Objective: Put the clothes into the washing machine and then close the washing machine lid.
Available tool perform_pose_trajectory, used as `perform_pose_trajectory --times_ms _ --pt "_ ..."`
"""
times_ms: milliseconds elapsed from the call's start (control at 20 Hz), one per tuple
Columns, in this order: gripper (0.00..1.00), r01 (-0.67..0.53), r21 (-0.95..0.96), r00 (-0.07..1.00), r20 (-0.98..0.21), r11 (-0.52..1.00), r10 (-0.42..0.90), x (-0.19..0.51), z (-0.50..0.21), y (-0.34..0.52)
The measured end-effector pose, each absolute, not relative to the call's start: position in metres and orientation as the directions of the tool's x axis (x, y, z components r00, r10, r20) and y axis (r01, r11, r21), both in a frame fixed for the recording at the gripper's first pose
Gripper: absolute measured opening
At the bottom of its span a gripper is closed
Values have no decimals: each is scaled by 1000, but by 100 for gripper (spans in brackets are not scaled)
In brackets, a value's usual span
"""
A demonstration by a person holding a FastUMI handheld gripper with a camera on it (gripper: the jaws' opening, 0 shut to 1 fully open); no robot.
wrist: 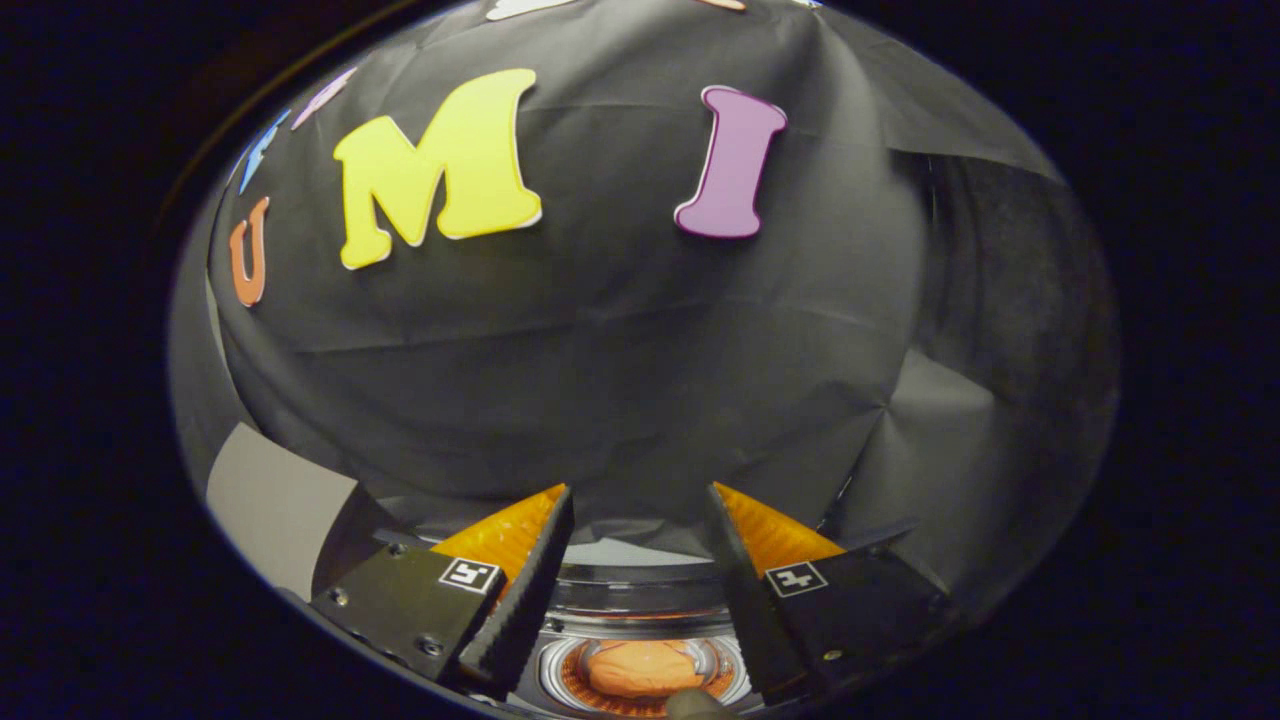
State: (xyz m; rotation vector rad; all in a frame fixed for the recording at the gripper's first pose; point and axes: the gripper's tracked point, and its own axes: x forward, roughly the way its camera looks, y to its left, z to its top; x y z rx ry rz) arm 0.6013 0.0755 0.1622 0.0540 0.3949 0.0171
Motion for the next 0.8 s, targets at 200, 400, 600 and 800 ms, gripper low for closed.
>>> perform_pose_trajectory --times_ms 200,400,600,800 --pt "82 5 31 898 -439 1000 9 611 135 71" --pt "95 2 36 918 -396 999 12 611 137 66" --pt "95 -2 32 927 -376 999 14 610 136 66" --pt "95 -9 33 935 -353 999 21 599 135 66"
